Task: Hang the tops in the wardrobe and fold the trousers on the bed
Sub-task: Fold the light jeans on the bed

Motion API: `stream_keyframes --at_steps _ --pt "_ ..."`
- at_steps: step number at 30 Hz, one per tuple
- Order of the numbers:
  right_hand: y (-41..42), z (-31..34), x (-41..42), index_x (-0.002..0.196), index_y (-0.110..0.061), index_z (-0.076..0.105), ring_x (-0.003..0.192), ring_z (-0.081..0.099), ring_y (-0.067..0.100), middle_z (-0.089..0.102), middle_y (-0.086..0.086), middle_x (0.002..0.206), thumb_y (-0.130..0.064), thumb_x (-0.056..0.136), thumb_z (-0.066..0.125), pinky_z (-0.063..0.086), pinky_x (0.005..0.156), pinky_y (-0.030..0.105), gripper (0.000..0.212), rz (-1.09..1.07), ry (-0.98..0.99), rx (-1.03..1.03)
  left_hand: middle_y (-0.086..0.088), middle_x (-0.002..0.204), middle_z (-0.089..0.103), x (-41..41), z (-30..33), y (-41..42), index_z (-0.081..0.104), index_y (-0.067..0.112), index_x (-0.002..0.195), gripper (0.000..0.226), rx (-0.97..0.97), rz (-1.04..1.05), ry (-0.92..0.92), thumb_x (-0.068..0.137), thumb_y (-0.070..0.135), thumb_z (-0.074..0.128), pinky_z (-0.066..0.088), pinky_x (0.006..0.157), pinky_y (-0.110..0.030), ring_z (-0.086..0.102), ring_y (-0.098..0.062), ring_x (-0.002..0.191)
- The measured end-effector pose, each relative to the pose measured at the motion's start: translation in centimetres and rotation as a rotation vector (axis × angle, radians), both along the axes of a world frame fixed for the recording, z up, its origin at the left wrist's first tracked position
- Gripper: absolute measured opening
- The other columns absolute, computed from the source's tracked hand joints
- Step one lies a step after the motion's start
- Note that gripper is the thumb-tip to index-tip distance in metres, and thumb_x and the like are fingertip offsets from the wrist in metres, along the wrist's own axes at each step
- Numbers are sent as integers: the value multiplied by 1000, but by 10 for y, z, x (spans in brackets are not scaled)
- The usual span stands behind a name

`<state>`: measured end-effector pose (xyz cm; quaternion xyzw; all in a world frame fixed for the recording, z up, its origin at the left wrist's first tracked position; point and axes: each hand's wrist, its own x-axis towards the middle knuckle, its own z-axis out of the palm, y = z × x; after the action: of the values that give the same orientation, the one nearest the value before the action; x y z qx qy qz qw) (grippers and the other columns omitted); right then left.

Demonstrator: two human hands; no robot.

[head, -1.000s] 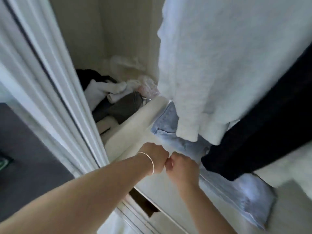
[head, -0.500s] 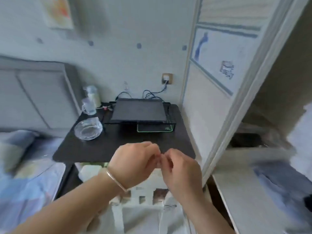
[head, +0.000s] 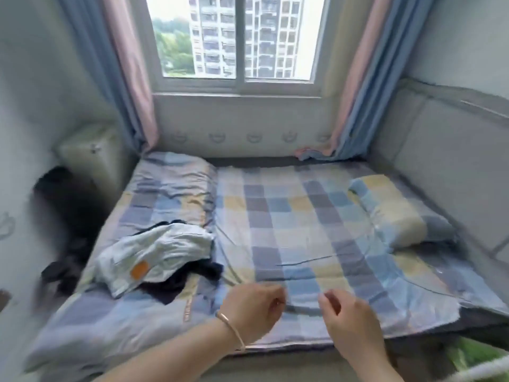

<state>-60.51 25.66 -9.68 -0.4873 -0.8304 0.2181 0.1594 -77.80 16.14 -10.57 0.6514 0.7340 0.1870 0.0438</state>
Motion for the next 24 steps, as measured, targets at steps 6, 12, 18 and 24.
stream_keyframes --at_steps 6,12,18,24 --pt "1 -45 -181 71 -25 53 69 53 17 58 -5 68 -32 91 50 36 60 30 21 342 -72 -168 4 103 65 -139 -43 -44 60 26 101 23 -227 360 -94 93 34 40 40 73 -29 59 -19 96" --pt "20 -108 -318 86 -17 64 78 58 21 67 0 83 -32 92 46 44 66 32 24 554 -201 -252 5 103 66 -237 -95 -24 61 28 101 21 -306 624 -162 92 34 43 48 75 -31 61 -20 96" --pt "32 -173 -417 88 -19 64 80 60 24 69 2 83 -31 89 46 48 69 34 22 684 -330 -329 -2 110 65 -331 -173 -22 62 29 101 21 -522 843 -273 92 29 43 45 74 -32 60 -28 99" --pt "70 -286 -493 103 -25 59 85 58 19 64 -7 95 -28 90 43 40 64 28 20 746 -529 -273 -2 117 59 -428 -292 -37 56 26 110 23 -747 875 -251 93 27 40 43 78 -32 56 -26 105"
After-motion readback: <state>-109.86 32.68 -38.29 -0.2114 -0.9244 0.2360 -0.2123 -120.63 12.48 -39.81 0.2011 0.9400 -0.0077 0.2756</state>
